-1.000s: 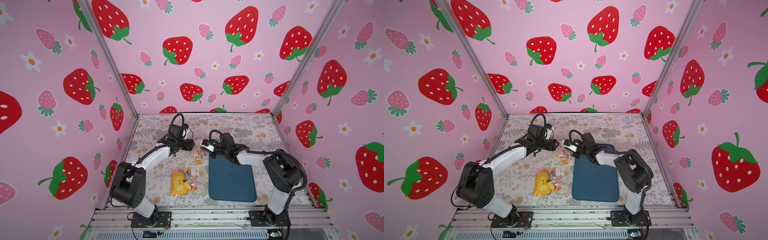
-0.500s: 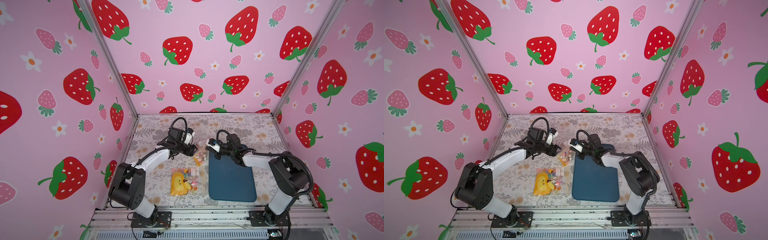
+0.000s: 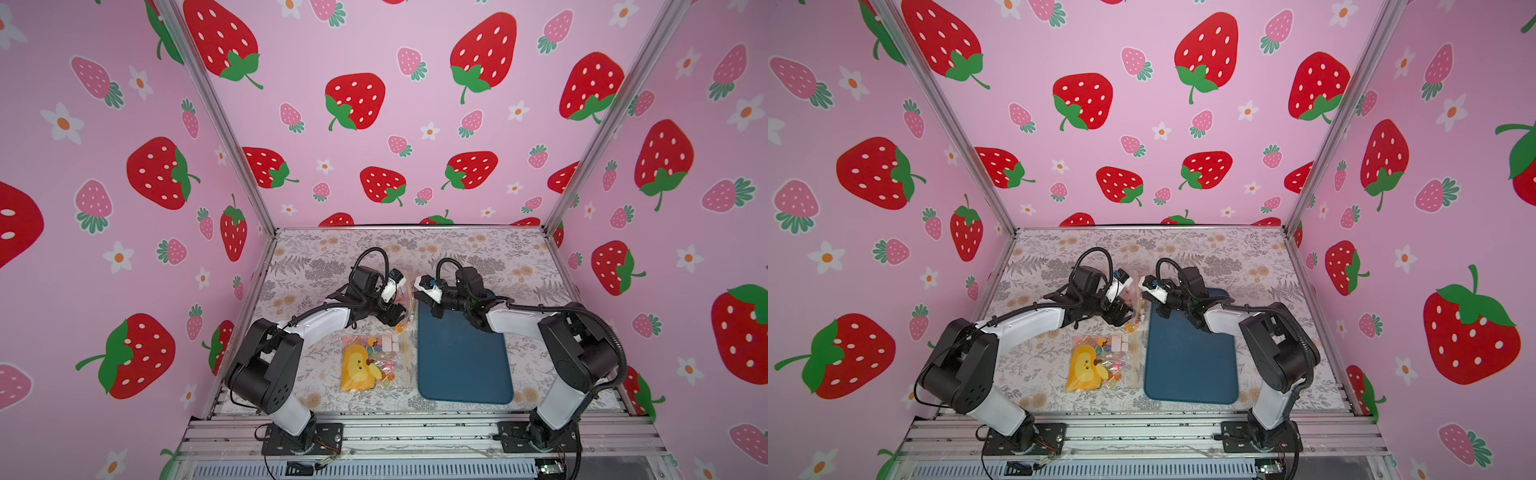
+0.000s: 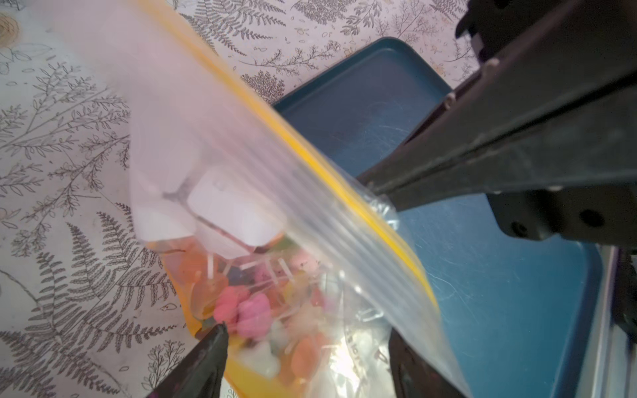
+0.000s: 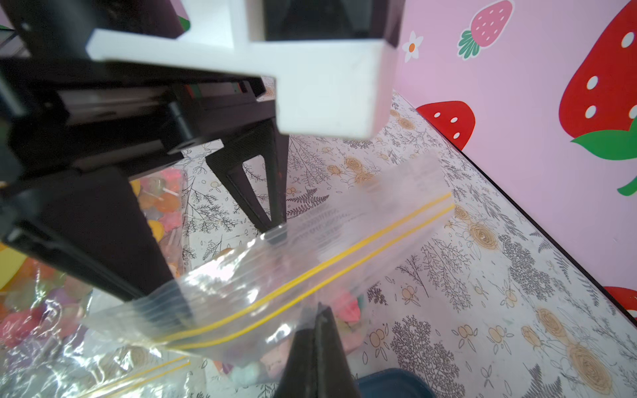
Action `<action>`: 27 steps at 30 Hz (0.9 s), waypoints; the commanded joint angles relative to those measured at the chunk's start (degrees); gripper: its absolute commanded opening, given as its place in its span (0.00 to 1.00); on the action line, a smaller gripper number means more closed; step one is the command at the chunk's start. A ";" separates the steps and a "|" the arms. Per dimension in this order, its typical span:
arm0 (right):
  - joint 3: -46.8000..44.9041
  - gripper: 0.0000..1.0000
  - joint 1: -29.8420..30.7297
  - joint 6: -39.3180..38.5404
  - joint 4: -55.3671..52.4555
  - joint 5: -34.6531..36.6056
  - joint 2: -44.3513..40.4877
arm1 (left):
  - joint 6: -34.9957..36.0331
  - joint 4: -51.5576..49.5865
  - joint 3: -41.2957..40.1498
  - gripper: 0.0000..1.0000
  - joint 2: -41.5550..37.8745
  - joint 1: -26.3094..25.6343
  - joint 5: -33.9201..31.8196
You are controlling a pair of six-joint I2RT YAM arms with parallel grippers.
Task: Pour candies out of the ziploc bag
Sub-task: Open the ziploc bag at the center of the board.
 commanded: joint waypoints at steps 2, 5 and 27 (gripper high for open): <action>-0.51 0.00 -0.14 -0.17 2.16 -3.13 -1.35 | -0.64 5.62 2.64 0.73 1.61 -0.47 -3.49; -0.62 0.00 -0.15 -0.12 1.98 -2.90 -1.17 | -2.16 5.91 3.88 0.64 2.60 -0.51 -3.38; -2.94 0.00 -0.66 0.78 3.10 4.78 -1.52 | -4.53 -0.54 4.44 0.00 -2.99 0.61 -7.77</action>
